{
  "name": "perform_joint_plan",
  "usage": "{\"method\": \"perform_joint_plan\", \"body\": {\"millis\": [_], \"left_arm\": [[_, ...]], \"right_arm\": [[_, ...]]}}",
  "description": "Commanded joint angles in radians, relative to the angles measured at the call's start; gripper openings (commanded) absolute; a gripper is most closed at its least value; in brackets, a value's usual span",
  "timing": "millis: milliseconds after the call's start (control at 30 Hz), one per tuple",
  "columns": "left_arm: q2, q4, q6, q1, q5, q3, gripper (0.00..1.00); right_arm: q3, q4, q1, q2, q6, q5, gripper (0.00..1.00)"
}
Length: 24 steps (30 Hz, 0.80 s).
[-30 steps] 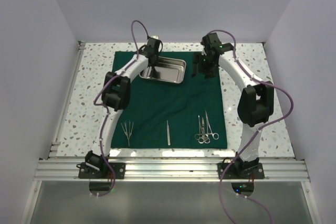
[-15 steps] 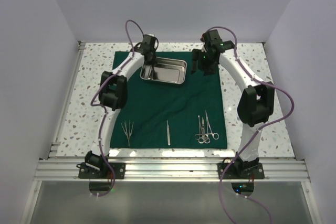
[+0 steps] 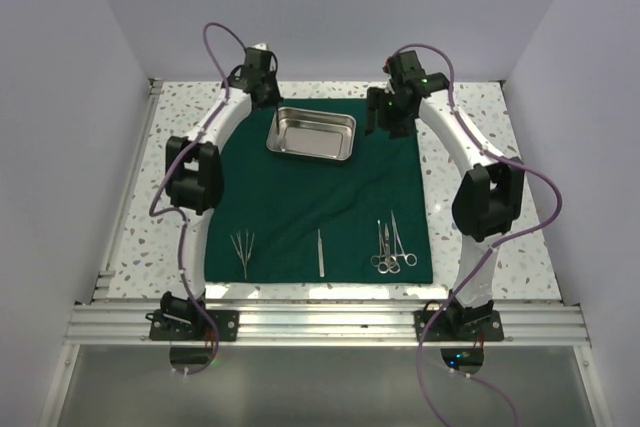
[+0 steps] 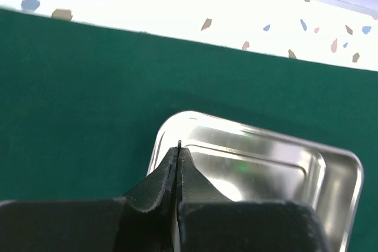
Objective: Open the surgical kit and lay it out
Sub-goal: Pick up the medical item from the container, then place the medical item in the surgical kit.
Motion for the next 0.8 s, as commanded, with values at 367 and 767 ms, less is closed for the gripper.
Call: {"method": "perform_joint_plan", "body": {"millis": [367, 767], "left_arm": [[-0.553, -0.039, -0.186, -0.259, -0.246, -0.523, 0.00], [-0.705, -0.047, -0.576, -0.601, -0.409, -0.947, 0.00]], "right_arm": [[-0.195, 0.051, -0.002, -0.295, 0.022, 0.005, 0.72], [-0.505, 0.077, 0.000, -0.630, 0.055, -0.007, 0.72]]}}
